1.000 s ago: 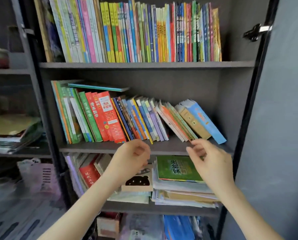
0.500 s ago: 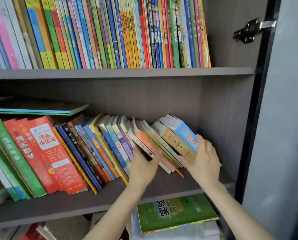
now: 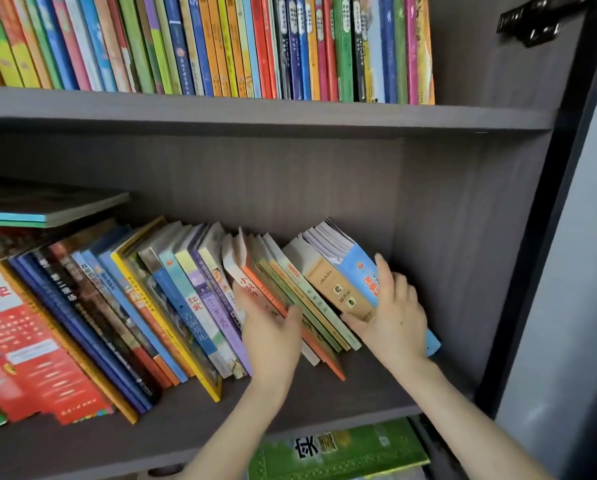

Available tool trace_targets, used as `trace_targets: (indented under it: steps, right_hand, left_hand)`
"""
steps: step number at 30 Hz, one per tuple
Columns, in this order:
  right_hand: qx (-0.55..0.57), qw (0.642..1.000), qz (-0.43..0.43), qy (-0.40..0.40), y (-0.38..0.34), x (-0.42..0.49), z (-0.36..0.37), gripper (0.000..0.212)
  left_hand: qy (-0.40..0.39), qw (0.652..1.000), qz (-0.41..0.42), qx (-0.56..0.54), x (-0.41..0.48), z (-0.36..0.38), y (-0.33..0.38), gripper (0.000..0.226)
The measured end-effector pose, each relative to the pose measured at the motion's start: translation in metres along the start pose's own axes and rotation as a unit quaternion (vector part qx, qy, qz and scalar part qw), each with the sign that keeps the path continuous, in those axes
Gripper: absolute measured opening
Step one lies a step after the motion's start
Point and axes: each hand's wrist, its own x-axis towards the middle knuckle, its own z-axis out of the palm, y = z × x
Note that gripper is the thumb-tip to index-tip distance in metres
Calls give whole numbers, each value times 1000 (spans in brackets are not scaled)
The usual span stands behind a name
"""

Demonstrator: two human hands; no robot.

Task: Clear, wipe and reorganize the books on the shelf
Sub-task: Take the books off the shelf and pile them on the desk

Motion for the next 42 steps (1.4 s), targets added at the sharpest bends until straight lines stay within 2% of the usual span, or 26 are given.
trace_targets:
  steps: [3, 9, 13, 16, 19, 22, 27, 29, 33, 38, 42]
  right_hand:
    - [16, 1000, 3, 15, 1, 4, 3, 115]
    - [18, 993, 56, 103, 2, 5, 15, 110]
    - [71, 983, 150, 75, 9, 25, 8, 124]
    - [117, 968, 213, 64, 19, 35, 0, 129]
    - [111, 965, 231, 60, 23, 36, -1, 131]
    - [97, 970, 217, 54, 20, 37, 3, 135]
    - [97, 968, 222, 67, 19, 37, 4, 133]
    - [104, 967, 222, 71, 20, 38, 4, 131]
    - [112, 967, 227, 41, 21, 38, -1, 130]
    - [114, 968, 220, 46, 12, 17, -27, 124]
    - [107, 967, 222, 59, 2, -14, -60, 127]
  left_hand:
    - [-8, 1000, 18, 18, 7, 0, 2, 72]
    - [-42, 992, 77, 90, 14, 5, 14, 79]
    - [-113, 964, 154, 185, 30, 20, 32, 84]
    - [-150, 957, 143, 203, 35, 40, 36, 74]
    - [-100, 969, 137, 180, 26, 61, 29, 60]
    - [-66, 975, 137, 165, 20, 72, 22, 59]
    - [-78, 976, 132, 156, 28, 66, 22, 52]
    - [-82, 977, 119, 155, 32, 61, 22, 42]
    - [-38, 984, 102, 141, 34, 49, 17, 25]
    - [7, 986, 83, 143, 34, 35, 10, 28]
    - [4, 988, 66, 142, 29, 36, 10, 34]
